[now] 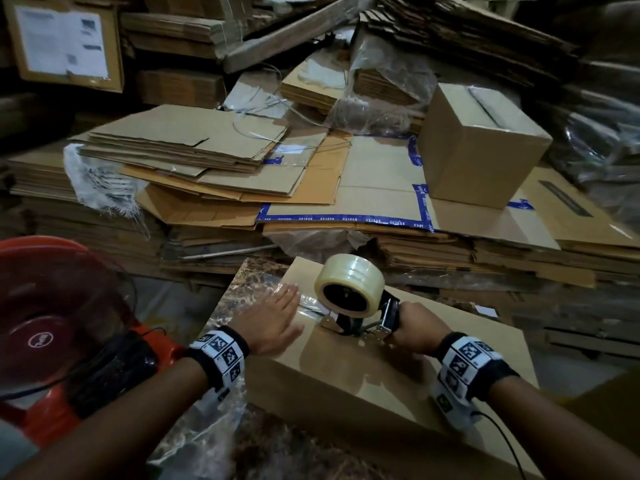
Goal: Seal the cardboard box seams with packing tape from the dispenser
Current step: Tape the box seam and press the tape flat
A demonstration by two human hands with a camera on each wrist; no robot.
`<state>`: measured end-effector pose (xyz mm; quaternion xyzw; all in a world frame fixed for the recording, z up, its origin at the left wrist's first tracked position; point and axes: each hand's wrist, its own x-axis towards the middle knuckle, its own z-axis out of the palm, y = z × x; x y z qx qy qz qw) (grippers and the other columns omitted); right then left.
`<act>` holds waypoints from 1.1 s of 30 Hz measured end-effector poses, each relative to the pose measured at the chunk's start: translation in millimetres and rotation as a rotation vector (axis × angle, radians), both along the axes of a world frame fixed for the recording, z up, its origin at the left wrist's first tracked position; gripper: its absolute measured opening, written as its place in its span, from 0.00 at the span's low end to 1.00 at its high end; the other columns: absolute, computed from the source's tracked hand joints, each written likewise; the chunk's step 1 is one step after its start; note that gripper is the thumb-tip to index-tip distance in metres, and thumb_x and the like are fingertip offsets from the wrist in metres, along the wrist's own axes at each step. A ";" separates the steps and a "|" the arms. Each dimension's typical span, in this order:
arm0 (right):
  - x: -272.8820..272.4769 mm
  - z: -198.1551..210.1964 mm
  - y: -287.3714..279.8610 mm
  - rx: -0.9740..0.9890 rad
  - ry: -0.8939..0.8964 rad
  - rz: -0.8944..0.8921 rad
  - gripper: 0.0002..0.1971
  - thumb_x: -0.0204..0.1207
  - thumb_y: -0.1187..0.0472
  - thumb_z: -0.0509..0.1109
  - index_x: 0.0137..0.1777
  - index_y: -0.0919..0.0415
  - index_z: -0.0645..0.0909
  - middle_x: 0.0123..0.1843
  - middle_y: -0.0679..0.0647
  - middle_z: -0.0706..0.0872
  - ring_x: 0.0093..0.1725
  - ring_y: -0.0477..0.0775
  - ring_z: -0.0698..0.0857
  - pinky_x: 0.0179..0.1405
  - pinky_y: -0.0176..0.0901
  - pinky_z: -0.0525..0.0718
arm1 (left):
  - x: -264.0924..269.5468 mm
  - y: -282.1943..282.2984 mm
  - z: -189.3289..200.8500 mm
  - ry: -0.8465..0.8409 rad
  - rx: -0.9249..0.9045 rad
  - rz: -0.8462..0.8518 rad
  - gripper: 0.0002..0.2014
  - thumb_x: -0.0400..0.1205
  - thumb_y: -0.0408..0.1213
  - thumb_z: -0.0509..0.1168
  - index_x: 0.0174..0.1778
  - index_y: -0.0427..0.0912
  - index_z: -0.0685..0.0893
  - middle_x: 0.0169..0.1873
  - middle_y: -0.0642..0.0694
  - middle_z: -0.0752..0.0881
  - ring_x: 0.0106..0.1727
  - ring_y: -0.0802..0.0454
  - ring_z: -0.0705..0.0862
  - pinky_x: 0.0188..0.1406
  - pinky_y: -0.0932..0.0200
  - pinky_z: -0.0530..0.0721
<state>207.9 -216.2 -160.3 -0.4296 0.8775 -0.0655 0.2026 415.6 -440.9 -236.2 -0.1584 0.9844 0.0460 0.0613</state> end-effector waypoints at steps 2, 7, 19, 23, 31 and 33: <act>-4.2 -1.7 -1.8 0.003 0.034 0.041 0.10 0.65 0.50 0.75 0.37 0.52 0.78 0.37 0.51 0.84 0.39 0.54 0.85 0.37 0.46 0.83 | -5.1 15.0 -1.6 -0.011 0.017 -0.003 0.43 0.81 0.69 0.30 0.86 0.42 0.40 0.84 0.45 0.38 0.85 0.52 0.36 0.84 0.46 0.36; -6.0 -3.1 4.6 -0.034 0.000 0.062 0.11 0.69 0.53 0.76 0.46 0.59 0.85 0.44 0.56 0.88 0.44 0.58 0.86 0.40 0.44 0.83 | -9.2 18.7 -6.4 0.023 0.014 0.065 0.47 0.78 0.73 0.30 0.87 0.44 0.41 0.85 0.47 0.39 0.86 0.54 0.40 0.85 0.48 0.40; -61.2 -12.9 108.6 -0.060 -0.087 -0.018 0.10 0.71 0.53 0.76 0.49 0.54 0.83 0.45 0.53 0.88 0.44 0.52 0.87 0.48 0.49 0.87 | -16.3 37.9 0.2 -0.025 -0.027 0.084 0.50 0.76 0.76 0.31 0.87 0.43 0.43 0.87 0.45 0.43 0.87 0.51 0.43 0.83 0.50 0.40; -63.0 -12.1 114.5 -0.074 -0.087 -0.003 0.05 0.72 0.54 0.73 0.45 0.50 0.81 0.45 0.53 0.87 0.44 0.53 0.86 0.48 0.48 0.87 | -33.5 84.0 3.5 -0.003 0.027 0.039 0.51 0.76 0.77 0.33 0.87 0.43 0.43 0.86 0.46 0.41 0.86 0.52 0.40 0.85 0.46 0.42; -61.1 -9.4 102.5 -0.057 -0.061 0.024 0.07 0.72 0.58 0.72 0.49 0.56 0.81 0.46 0.56 0.87 0.46 0.57 0.86 0.50 0.53 0.88 | -51.7 116.2 -2.9 0.000 0.037 0.062 0.44 0.82 0.70 0.41 0.87 0.42 0.43 0.86 0.45 0.42 0.86 0.53 0.42 0.81 0.54 0.37; -60.8 -12.6 100.3 -0.076 -0.078 0.021 0.10 0.71 0.55 0.73 0.50 0.56 0.83 0.47 0.56 0.88 0.45 0.56 0.87 0.50 0.53 0.89 | -50.0 112.0 -2.6 -0.002 0.046 0.059 0.44 0.82 0.70 0.41 0.87 0.43 0.43 0.87 0.46 0.43 0.86 0.54 0.42 0.82 0.54 0.38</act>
